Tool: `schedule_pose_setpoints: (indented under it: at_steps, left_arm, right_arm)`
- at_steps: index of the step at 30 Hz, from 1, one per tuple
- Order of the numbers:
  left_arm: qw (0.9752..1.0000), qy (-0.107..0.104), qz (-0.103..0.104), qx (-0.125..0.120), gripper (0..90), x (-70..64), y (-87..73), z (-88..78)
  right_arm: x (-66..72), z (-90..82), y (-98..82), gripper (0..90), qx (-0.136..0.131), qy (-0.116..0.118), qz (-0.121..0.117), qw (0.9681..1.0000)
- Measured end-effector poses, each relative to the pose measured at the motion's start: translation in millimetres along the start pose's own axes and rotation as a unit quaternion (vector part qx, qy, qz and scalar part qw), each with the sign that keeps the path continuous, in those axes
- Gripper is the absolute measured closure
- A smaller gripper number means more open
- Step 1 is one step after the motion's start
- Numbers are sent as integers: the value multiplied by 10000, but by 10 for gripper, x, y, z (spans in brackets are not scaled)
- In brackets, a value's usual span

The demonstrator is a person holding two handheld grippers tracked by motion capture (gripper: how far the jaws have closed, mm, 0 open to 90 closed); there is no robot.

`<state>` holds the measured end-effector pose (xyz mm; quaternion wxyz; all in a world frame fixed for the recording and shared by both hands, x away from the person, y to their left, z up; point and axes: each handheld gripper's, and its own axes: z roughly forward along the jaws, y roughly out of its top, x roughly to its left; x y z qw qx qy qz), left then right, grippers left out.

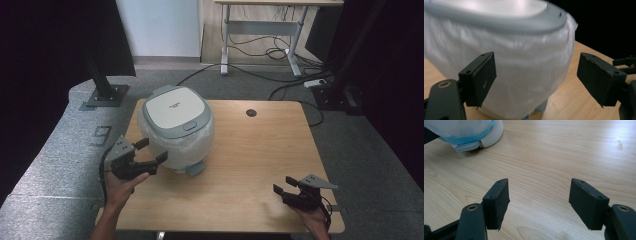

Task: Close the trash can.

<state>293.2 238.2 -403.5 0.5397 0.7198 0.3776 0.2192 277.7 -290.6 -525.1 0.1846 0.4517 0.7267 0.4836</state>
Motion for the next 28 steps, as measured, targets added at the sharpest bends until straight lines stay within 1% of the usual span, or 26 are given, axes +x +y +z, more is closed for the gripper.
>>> schedule_pose_setpoints:
  at_steps: [5, 8, 13, 15, 17, 20, 22, 25, 26, 28]
  left_arm:
    - [9997, -27, -23, 226, 157, -4, -277, 89]
    - [9995, 34, -55, 322, 156, 3, -428, 131]
    - [9986, 107, -242, 451, 157, 43, -678, 177]
    - [9979, 85, -354, 532, 158, 65, -777, 202]
    - [9971, 112, -418, 631, 158, 80, -876, 238]
    - [9958, 133, -431, 799, 160, 97, -960, 292]
    - [9955, 130, -461, 824, 160, 104, -980, 311]
    - [9954, 162, -452, 833, 161, 110, -987, 326]
    - [9953, 181, -448, 839, 160, 111, -991, 330]
    - [9944, 328, -399, 925, 159, 119, -1027, 354]
  right_arm:
    - [-11, 5, -9, 321, 16, -15, 13, 10000]
    - [-16, 9, -12, 319, 27, -13, 13, 10000]
    - [-30, 7, -17, 318, 28, -30, 21, 10000]
    - [-36, 11, -22, 318, 39, -37, 22, 10000]
    - [-40, 16, -28, 318, 56, -42, 24, 10000]
    - [-39, 22, -31, 318, 70, -48, 21, 10000]
    - [-36, 23, -30, 318, 73, -46, 11, 10000]
    - [-35, 23, -29, 318, 72, -50, 4, 10000]
    - [-36, 22, -30, 318, 70, -51, -3, 10000]
    - [-41, 24, -31, 314, 74, -63, -8, 10000]
